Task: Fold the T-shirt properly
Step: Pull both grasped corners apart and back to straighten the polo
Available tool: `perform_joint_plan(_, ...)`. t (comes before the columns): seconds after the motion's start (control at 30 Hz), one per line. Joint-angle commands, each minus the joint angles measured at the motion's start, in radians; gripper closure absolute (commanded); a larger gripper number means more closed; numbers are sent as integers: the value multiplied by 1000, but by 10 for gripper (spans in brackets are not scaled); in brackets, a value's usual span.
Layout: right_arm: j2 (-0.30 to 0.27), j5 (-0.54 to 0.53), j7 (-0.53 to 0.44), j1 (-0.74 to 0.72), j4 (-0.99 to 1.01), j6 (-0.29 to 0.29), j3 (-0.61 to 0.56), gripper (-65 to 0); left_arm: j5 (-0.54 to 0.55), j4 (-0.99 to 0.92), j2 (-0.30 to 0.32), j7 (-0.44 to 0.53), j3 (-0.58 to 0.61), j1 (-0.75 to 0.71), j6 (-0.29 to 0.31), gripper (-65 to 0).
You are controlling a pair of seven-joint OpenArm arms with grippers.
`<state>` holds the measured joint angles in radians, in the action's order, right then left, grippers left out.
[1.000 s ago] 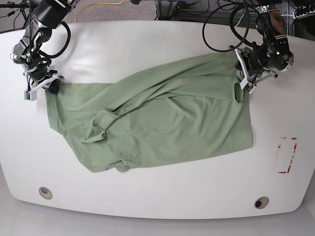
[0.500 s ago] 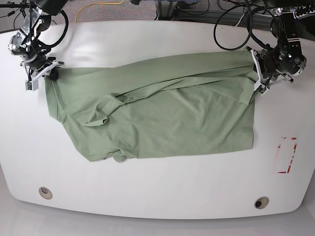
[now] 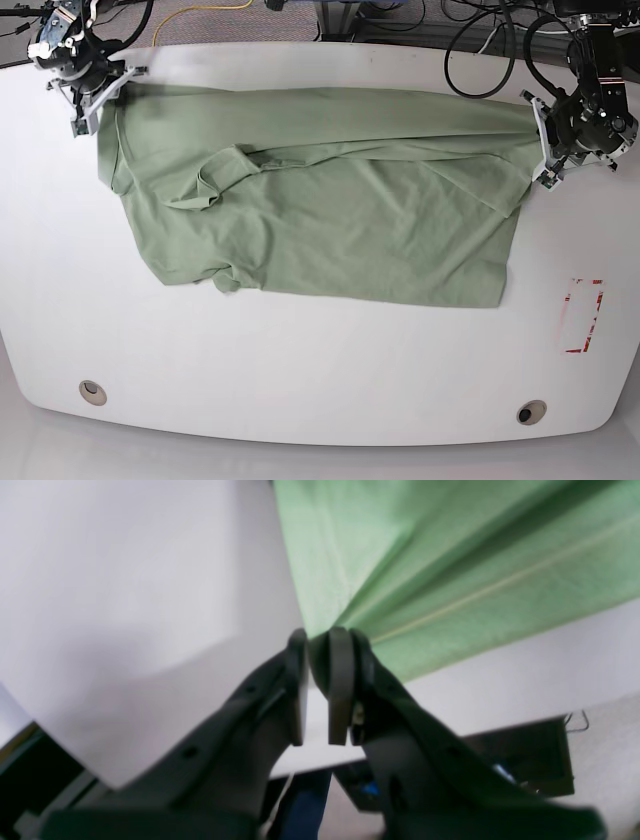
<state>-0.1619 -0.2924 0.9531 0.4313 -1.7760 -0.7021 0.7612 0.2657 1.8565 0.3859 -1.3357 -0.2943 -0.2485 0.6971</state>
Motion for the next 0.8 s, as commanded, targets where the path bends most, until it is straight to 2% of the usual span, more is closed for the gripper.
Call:
perform_joint_plan(0.0,-1,3,-12,50,-61,4,7,-79,-7,19,40,-1,-9,-16,1,-49)
perform_joint_plan(0.37,0,3,-12,97,-75,4,7,-79,-3,19,72,2,-12,-96,1,-49)
perform_joint_plan(0.77,-1,0,-12,97,-77,4,7,-89,-4,52,64,2,-13,-162,1,-63)
